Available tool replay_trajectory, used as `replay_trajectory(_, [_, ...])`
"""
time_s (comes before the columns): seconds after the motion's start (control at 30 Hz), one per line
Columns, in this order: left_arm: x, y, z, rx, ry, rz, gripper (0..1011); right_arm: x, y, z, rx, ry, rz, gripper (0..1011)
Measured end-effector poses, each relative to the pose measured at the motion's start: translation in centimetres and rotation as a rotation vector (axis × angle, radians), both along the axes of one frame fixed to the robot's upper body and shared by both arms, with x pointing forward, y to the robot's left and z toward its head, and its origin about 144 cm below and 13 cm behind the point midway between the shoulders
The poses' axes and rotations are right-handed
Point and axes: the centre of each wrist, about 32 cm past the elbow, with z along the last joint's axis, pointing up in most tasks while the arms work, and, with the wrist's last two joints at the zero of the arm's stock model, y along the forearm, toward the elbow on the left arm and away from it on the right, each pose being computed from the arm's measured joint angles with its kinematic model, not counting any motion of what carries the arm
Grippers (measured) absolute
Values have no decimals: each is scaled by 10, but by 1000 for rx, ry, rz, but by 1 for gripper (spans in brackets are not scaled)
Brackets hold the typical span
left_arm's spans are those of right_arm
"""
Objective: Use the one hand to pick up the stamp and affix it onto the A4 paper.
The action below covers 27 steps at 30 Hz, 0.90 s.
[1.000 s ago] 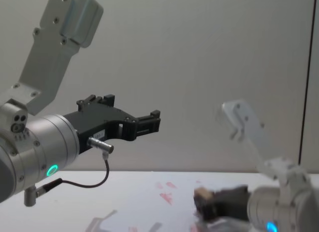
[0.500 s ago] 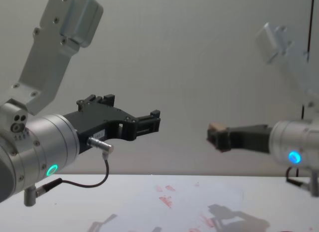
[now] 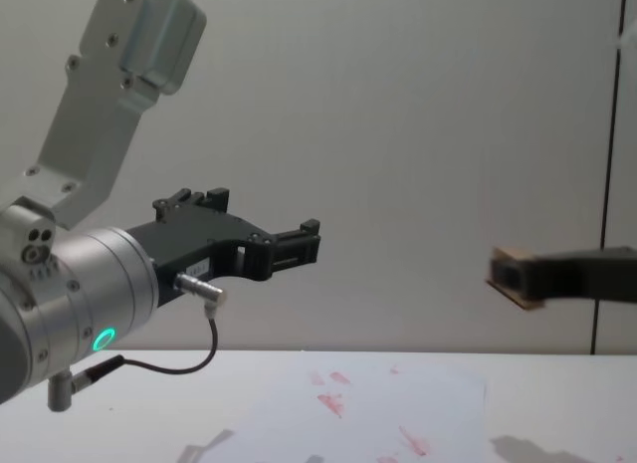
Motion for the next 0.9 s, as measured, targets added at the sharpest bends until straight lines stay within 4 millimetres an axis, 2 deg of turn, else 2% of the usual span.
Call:
replay_trajectory(0.47, [0,0,0,0,0,0,1003,-40,-34,-14,-66,69,0,221])
replay_trajectory(0.9, [0,0,0,0,0,0,1003,-47,-42,-27,-101,88,-6,221])
